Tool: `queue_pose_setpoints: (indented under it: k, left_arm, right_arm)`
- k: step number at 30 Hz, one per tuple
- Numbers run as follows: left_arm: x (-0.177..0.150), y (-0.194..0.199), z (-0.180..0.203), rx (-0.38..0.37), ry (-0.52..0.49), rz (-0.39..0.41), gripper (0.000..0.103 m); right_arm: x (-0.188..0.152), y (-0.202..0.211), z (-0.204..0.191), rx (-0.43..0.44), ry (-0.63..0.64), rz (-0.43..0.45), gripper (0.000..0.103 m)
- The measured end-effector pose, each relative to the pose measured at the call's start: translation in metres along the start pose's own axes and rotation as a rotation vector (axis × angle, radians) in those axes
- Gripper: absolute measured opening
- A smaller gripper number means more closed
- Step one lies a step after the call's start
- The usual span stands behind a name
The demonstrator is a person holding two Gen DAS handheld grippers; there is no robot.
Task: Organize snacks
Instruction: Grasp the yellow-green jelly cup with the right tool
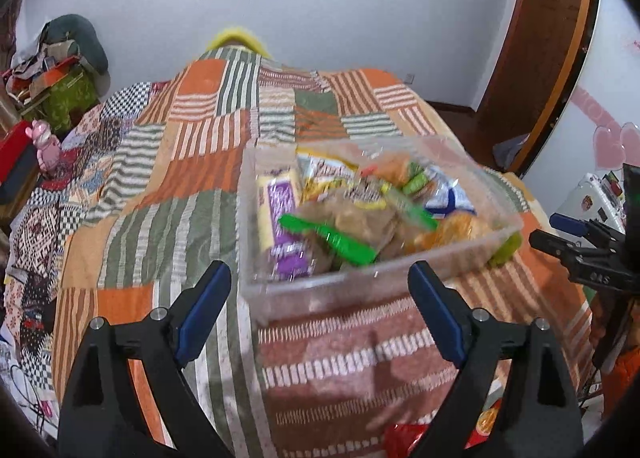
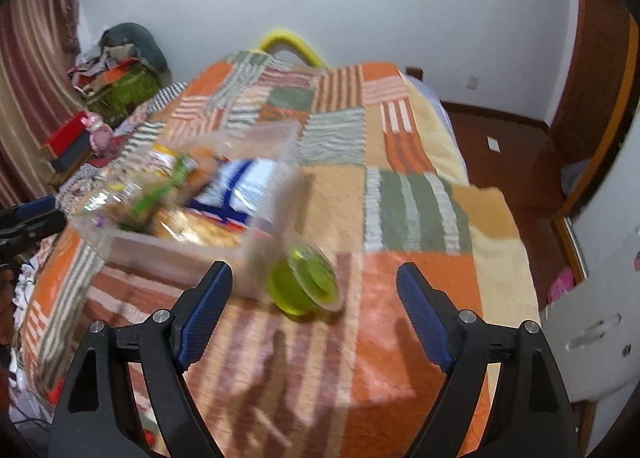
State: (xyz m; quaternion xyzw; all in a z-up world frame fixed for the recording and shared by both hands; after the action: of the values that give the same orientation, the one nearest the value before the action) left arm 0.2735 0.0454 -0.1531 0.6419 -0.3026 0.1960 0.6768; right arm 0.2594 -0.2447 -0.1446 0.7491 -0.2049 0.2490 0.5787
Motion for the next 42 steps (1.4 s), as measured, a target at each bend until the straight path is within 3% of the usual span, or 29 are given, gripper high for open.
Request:
queue_pose_setpoints:
  k: [10,14,17,21,26,42]
  left_arm:
    - [-0.031,-0.016,0.0,-0.023,0.011,-0.082,0.091]
    - [-0.036,-0.021,0.001,-0.027,0.012,-0.099,0.091]
    - [-0.04,-0.023,0.002,-0.041,0.017,-0.107,0.091]
    - [-0.042,-0.023,0.008,-0.053,0.009,-0.116,0.091]
    - [-0.046,-0.014,0.019,-0.07,-0.005,-0.116,0.091]
    - [-0.065,0.034,0.075,-0.139,-0.078,-0.125,0.091]
  right_arm:
    - [-0.011,-0.036,0.006,0.002,0.036,-0.113,0.081]
    - [-0.01,-0.046,-0.001,0.0,0.093,-0.146,0.07]
    - [-0.012,-0.049,-0.003,0.006,0.112,-0.156,0.068]
    - [-0.012,-0.047,-0.006,0.03,0.138,-0.153,0.051]
    - [-0.017,-0.042,-0.015,0.001,0.192,-0.124,0.044]
    - [-0.046,0.011,-0.012,0.034,0.124,-0.082,0.037]
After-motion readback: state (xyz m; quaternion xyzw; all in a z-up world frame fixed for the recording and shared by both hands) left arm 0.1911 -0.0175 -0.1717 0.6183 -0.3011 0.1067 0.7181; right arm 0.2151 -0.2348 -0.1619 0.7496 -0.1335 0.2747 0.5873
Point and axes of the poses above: each gripper's, at about its wrist camera, not at the fingertips, and y roughly against the way its jaws point, z to its right, x to its top, the point moved 1 cm from there along -y, roughly the way its jaws point, and after that the axes turned 10 degrees about -y, right-handed, at the moved point
